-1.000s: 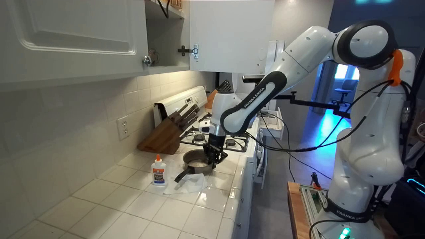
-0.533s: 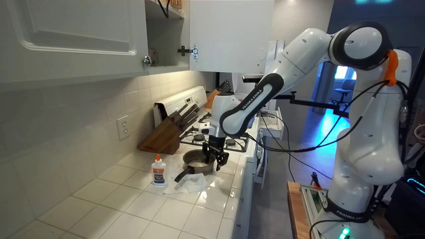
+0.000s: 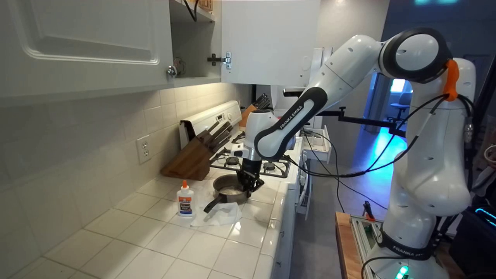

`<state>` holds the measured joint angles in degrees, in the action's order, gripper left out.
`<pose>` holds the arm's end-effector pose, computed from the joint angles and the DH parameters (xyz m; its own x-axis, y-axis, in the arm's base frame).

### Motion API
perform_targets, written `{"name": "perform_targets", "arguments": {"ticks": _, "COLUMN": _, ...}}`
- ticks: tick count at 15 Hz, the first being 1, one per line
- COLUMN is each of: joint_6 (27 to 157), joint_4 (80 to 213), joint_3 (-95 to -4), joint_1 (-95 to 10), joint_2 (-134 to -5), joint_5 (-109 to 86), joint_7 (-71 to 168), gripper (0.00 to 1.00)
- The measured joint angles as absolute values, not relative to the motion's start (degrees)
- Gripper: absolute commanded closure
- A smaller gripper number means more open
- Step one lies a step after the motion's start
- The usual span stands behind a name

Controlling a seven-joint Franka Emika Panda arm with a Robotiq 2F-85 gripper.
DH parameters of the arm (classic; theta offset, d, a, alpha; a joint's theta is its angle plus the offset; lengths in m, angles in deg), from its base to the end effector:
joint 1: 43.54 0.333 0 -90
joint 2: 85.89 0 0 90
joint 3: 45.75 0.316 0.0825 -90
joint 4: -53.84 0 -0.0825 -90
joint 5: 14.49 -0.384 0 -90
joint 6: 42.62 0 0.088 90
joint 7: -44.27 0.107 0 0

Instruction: Pick up the pan, and then place it in the open cabinet

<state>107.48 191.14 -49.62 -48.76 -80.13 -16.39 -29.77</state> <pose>0.5044 -0.0816 0.2865 0.4448 0.8944 0.0464 0.8871 -0.4471 0.1143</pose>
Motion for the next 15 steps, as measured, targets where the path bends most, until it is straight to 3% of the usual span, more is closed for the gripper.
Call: {"name": "perform_targets", "arguments": {"ticks": 15, "joint_6": 107.7, "joint_4": 191.5, "joint_3": -48.4, "joint_1": -47.8, "joint_2": -82.4, "joint_5": -14.1, "joint_7": -25.0, "gripper": 0.99}}
